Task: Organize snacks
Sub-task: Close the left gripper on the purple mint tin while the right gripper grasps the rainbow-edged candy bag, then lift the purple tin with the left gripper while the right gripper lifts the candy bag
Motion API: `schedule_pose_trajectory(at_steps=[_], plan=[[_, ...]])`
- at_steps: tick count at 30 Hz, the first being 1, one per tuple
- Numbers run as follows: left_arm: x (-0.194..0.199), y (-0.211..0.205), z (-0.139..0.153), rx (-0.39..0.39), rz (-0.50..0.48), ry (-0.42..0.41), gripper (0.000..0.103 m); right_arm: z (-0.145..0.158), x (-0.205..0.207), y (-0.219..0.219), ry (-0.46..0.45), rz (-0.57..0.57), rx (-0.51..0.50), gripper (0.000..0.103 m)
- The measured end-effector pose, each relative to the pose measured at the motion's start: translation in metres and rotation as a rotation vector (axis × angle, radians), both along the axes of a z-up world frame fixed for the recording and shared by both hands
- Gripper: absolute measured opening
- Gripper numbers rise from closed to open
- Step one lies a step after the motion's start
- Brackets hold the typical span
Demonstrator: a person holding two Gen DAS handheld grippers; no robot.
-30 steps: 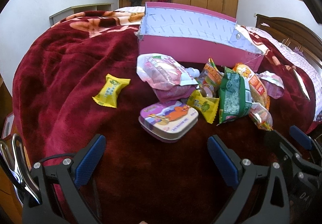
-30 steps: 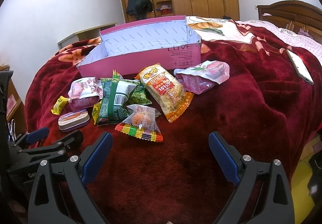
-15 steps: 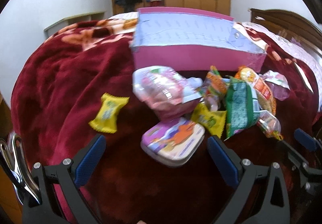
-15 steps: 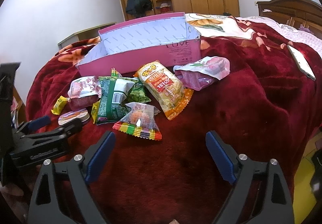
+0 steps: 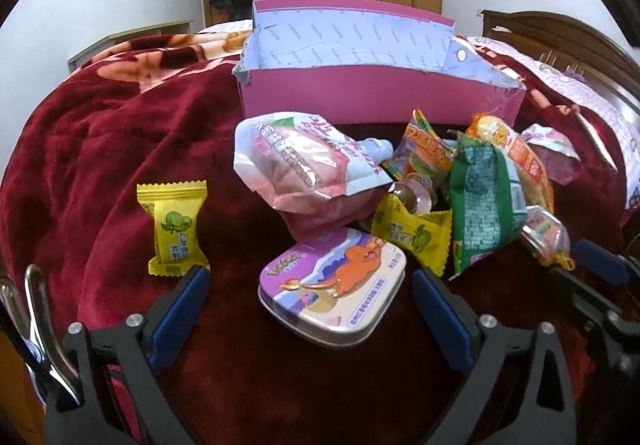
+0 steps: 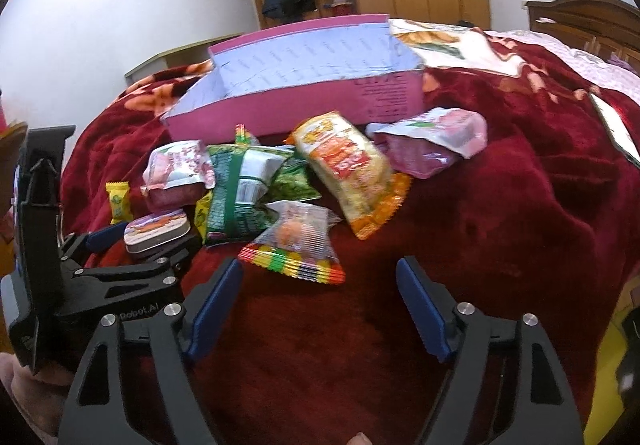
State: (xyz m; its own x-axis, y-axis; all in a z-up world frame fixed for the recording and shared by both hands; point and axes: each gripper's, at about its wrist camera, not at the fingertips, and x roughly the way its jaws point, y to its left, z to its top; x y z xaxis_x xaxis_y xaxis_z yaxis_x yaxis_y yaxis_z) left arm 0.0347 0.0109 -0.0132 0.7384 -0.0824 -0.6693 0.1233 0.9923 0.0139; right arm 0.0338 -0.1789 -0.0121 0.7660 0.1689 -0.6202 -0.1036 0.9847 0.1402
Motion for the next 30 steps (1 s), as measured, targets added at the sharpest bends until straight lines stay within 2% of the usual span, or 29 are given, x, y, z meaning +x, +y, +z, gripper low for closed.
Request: schedule_pose_trajectory(at_steps=[3, 5, 9, 14, 16, 19, 21, 25, 27, 30], plan=[[-0.005, 0.003, 0.006, -0.009, -0.030, -0.017, 0.087, -0.001, 0.007, -0.002, 0.009, 0.001, 0.018, 0.074], [-0.006, 0.001, 0.006, 0.003, -0.048, -0.025, 0.085, -0.001, 0.014, -0.004, 0.015, 0.000, 0.040, 0.073], [-0.004, -0.005, -0.001, 0.034, -0.077, -0.050, 0.087, -0.006, 0.026, 0.006, 0.033, 0.007, -0.003, 0.072], [0.006, 0.002, -0.005, -0.008, -0.092, -0.041, 0.089, -0.009, 0.038, 0.015, 0.058, -0.006, -0.057, 0.072], [0.006, 0.004, 0.000, -0.003, -0.106, -0.048, 0.086, -0.006, 0.039, 0.017, 0.063, -0.017, -0.057, 0.071], [0.000, 0.004, 0.006, 0.030, -0.143, -0.060, 0.075, -0.003, 0.040, 0.019, 0.066, -0.030, -0.039, 0.069], [-0.006, 0.001, 0.009, 0.043, -0.151, -0.075, 0.069, -0.003, 0.039, 0.019, 0.063, -0.030, -0.026, 0.064], [-0.010, -0.010, 0.009, 0.078, -0.123, -0.093, 0.068, -0.002, 0.036, 0.011, 0.046, 0.000, -0.011, 0.054], [-0.006, -0.017, 0.006, 0.098, -0.112, -0.075, 0.069, -0.001, 0.035, 0.009, 0.047, 0.021, 0.001, 0.047], [0.002, -0.022, 0.005, 0.107, -0.081, -0.057, 0.070, -0.001, 0.032, 0.005, 0.046, 0.063, 0.017, 0.043]])
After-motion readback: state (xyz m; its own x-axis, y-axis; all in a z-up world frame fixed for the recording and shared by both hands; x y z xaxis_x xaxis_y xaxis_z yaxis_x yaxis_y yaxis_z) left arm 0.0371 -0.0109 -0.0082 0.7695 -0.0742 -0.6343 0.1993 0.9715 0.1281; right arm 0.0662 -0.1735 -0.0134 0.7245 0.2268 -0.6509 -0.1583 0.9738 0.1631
